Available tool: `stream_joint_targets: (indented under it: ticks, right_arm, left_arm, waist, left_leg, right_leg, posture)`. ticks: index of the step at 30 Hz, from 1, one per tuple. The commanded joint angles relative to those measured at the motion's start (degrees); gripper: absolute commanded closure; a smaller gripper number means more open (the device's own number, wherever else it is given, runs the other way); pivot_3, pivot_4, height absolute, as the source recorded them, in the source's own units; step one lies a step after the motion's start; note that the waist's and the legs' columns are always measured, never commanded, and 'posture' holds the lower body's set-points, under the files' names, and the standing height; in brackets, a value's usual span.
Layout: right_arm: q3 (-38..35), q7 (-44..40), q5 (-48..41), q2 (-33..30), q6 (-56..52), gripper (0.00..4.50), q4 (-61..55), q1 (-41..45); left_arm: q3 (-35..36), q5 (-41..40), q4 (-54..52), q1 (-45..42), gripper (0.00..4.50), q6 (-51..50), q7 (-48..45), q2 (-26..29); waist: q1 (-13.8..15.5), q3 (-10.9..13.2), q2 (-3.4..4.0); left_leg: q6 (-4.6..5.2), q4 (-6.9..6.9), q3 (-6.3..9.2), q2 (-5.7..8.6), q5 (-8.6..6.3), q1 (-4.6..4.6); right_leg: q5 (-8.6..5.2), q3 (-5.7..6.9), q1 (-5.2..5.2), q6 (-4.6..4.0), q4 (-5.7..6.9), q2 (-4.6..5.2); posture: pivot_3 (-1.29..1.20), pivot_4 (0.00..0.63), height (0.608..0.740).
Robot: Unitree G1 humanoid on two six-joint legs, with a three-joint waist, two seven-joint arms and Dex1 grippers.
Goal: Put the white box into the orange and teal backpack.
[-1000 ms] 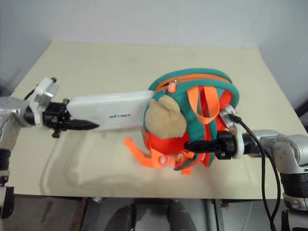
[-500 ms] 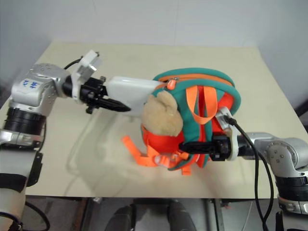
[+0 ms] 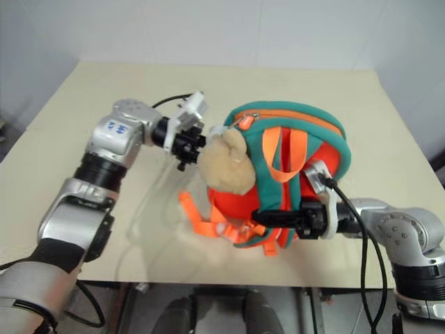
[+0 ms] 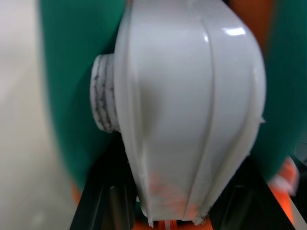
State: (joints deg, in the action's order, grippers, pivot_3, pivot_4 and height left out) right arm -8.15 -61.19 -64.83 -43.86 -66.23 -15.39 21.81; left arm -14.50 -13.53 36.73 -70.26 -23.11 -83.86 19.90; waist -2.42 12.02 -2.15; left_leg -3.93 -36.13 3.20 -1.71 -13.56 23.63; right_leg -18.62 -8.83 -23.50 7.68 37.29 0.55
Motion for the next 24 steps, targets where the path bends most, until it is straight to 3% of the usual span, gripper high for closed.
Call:
stream_joint_targets:
  ticks: [1,6,15,24]
  right_arm:
    - [-1.38,1.26,-1.74,0.70,0.45,4.28,-1.23,-0.19]
    - [-1.60,2.13,-2.45,1.01,0.47,4.28,-1.60,-0.63]
    - [-1.76,2.36,-2.71,0.77,0.81,4.28,-1.51,-1.16]
    - [-0.44,0.87,-1.46,0.55,1.09,4.28,0.23,0.33]
  left_arm:
    - [1.59,-2.07,-0.97,-3.10,3.09,3.17,-0.56,-5.09]
    - [2.52,-1.60,-1.13,-2.10,3.09,2.52,-0.70,-6.03]
    - [6.32,-3.14,-10.48,5.01,0.43,0.50,-0.64,2.13]
    - [12.59,-8.86,-18.81,10.94,0.43,-3.37,-2.15,12.42]
  waist:
    - [0.14,0.00,0.00]
    - [0.37,0.00,0.01]
    - [-0.24,0.00,0.01]
    - [-0.80,0.00,0.02]
  left_leg:
    - [0.00,0.01,0.00,0.00,0.00,0.00]
    - [0.00,0.03,0.00,0.00,0.00,0.01]
    - [0.00,0.03,0.01,-0.03,0.00,-0.07]
    - [0.00,0.02,0.03,-0.04,0.02,-0.14]
  right_leg:
    - [0.00,0.00,-0.01,0.00,0.01,0.00]
    - [0.00,-0.01,-0.04,0.01,0.03,0.00]
    - [-0.01,-0.02,-0.04,0.00,0.14,-0.02]
    - [-0.01,0.00,0.00,-0.01,0.21,-0.02]
  posture:
    - [0.00,0.150,0.740]
    - [0.00,0.150,0.740]
    - [0.00,0.150,0.740]
    - [0.00,0.150,0.740]
